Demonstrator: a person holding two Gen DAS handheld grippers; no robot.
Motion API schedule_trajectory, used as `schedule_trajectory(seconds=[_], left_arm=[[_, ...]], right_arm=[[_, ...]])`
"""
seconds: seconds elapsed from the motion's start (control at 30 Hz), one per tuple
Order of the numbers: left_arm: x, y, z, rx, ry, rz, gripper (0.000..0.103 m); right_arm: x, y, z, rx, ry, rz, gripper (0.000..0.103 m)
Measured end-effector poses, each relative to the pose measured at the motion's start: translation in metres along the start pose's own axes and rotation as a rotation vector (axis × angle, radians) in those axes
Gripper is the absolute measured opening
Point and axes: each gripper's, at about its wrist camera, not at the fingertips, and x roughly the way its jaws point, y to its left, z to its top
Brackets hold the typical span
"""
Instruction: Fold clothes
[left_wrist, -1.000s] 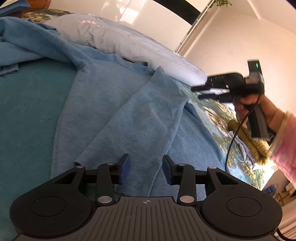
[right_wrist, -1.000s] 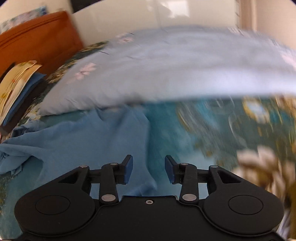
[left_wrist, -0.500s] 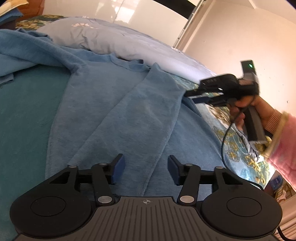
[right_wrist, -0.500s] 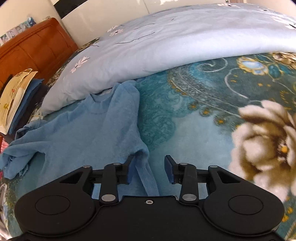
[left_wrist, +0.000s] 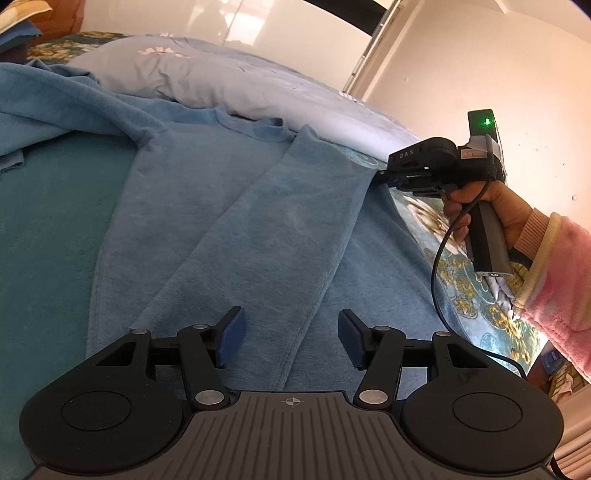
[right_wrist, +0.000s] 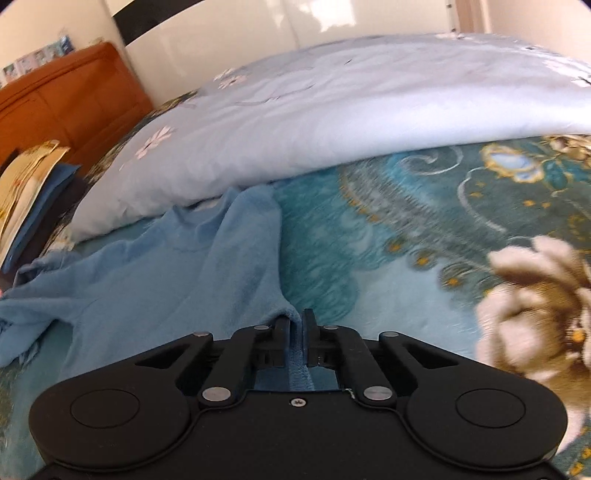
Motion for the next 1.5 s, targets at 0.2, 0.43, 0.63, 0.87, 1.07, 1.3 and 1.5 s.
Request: schedule_trajectory(seconds=[0.2,0.43,0.63,0.87,1.07,1.3,1.5], left_arm=[[0.000,0.002,0.000,-0.002,0.000,-0.008,0.053],[0.000,0.004,0.001,-0.009,-0.001,-0.013,0.053],[0.000,0.005,0.000,-0.014,-0.002,-0.016,0.053],[0.000,0.007,0.000,-0.022,-0.004,-0.023,0.053],[0.000,0.006,0.000,-0.022,-0.008,-0.033,0.060],[0.000,0.006,0.000,-0.015,-0.007,-0.032,0.060],[-0.001,0.007,0.000,-0.015,-0.008,-0.038,0.060]], right_arm=[[0.014,-0.013,-0.004,0.082,0.038,-0.037,0.007],[0.003,-0.017,-0.002,0.109,0.026,-0.015,0.021],[-0.024,-0.009,0.004,0.055,-0.009,-0.015,0.021],[-0.042,0.014,0.011,-0.064,-0.051,-0.111,0.024],[-0.046,-0.003,0.016,0.018,-0.064,-0.138,0.027],[0.008,0.030,0.042,0.012,-0.077,0.010,0.027],[0.059,0.050,0.044,-0.015,-0.017,-0.022,0.027]])
